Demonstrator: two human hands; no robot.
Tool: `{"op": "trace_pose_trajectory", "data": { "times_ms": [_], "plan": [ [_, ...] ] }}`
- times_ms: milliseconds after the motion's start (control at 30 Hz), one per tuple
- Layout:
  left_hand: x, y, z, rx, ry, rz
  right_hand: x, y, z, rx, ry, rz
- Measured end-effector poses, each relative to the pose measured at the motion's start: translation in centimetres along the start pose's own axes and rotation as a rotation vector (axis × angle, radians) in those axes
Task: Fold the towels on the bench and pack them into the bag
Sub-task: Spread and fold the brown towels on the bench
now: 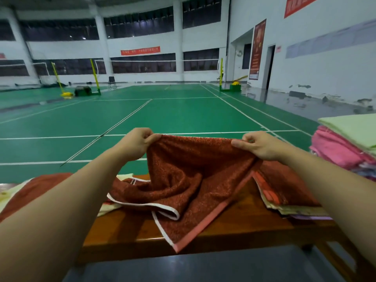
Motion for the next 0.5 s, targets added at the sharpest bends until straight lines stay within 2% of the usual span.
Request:
{"op": "trace_pose_trajectory", "data": {
  "times_ms": [33, 100, 167, 200, 300, 367, 433, 500],
  "plan": [
    [0.2, 0.5, -0.2, 0.012, -0.016, -0.094, 0.6, -0.2, 0.3, -0.007, 0.009, -0.023],
    [-0.1, 1.1, -0.8, 0.060, -0.102, -0.438, 1.5, -0.2, 0.7, -0.069, 0.001, -0.073],
    [-0.5, 1.9, -1.5, 0.075, -0.195, -0.662, 2.1, 0.2, 0.7, -0.149, -0.005, 0.005],
    [-0.7, 2.1, -1.7, 0.074, -0.227, -0.707, 2.2, 0.5, 0.6, -0.177, 0.003, 0.145],
    [-1.2, 2.5, -2.2, 0.068, -0.309, -0.755, 2.2, 0.7, 0.3, -0.159, 0.047, 0.808],
    [-1.5, 2.2, -2.5, 0.077, -0.353, -0.772, 2.7, 0.9, 0.5, -0.117, 0.154, 1.106],
    [-1.8, 1.8, -2.4, 0.092, -0.394, -0.743, 3.1, 1.6, 0.8, -0.098, 0.259, 1.108],
    [-1.8, 1.3, -2.4, 0.119, -0.383, -0.632, 3.6, 2.1, 0.6, -0.121, 0.354, 0.819]
  ]
}}
Point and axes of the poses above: each hand's wrist, its own z-axis towards the middle knuckle, its own x-axis out of the back of the hand, y = z × x, the point moved 5 cm from there along z, towards the middle knuckle, and after that the axes turned 14 degrees about -y, right-handed, at the moved point
